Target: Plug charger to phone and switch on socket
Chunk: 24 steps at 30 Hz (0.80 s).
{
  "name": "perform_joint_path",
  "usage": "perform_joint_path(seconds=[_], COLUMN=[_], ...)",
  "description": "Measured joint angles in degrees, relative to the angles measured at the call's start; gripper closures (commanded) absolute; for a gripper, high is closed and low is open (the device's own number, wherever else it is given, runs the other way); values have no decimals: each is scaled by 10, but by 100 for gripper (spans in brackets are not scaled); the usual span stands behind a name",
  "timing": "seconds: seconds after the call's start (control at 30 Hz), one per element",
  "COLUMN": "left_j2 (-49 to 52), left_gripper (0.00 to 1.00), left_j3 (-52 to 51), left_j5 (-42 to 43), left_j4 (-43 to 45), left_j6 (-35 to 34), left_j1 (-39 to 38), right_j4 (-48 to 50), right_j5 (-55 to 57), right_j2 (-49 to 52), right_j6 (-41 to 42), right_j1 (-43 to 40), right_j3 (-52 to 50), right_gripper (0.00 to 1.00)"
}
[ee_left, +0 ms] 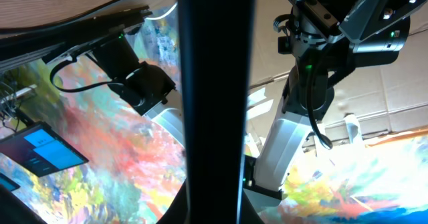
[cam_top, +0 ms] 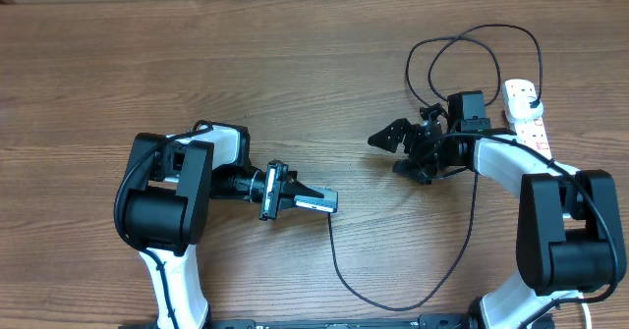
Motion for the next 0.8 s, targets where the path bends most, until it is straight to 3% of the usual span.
perform_joint_path(seconds=[0.8], left_j2=[0], left_gripper=[95], left_j3=[0], left_j5=[-1], left_j4=[0], left_j6=[-17], left_j1=[0], right_j4=[0], right_j5=[0], right_j2=[0], right_j6=[0], right_j1=[0], right_j3=[0], right_gripper=[0])
